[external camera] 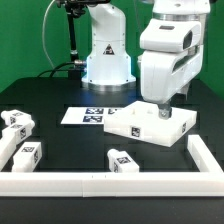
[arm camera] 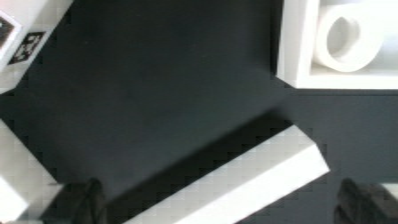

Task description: Assemble one leg

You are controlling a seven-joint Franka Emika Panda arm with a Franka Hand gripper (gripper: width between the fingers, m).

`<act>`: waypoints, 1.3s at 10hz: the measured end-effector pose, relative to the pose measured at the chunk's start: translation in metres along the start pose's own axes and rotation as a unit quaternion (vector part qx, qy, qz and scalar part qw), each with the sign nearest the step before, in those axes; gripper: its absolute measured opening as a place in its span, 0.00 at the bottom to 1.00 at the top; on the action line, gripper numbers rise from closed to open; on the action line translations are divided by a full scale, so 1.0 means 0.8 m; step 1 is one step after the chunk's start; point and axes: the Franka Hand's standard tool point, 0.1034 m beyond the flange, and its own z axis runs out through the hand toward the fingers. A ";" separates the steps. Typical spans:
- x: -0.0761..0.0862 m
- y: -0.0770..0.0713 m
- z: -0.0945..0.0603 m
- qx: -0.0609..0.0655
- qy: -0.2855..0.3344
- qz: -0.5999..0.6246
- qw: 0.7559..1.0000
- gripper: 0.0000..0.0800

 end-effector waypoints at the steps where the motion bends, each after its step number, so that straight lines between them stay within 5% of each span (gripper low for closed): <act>1: 0.000 0.000 0.000 0.000 0.000 0.000 1.000 0.81; 5: -0.003 0.002 0.000 0.001 0.000 0.004 1.000 0.81; 10: -0.059 0.083 0.001 0.000 0.008 0.053 0.999 0.81; 13: -0.054 0.077 0.004 0.000 0.005 0.067 0.998 0.81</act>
Offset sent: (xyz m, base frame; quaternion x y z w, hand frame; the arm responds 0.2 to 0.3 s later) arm 0.0000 0.0000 0.0000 0.0000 0.0000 0.0000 1.0000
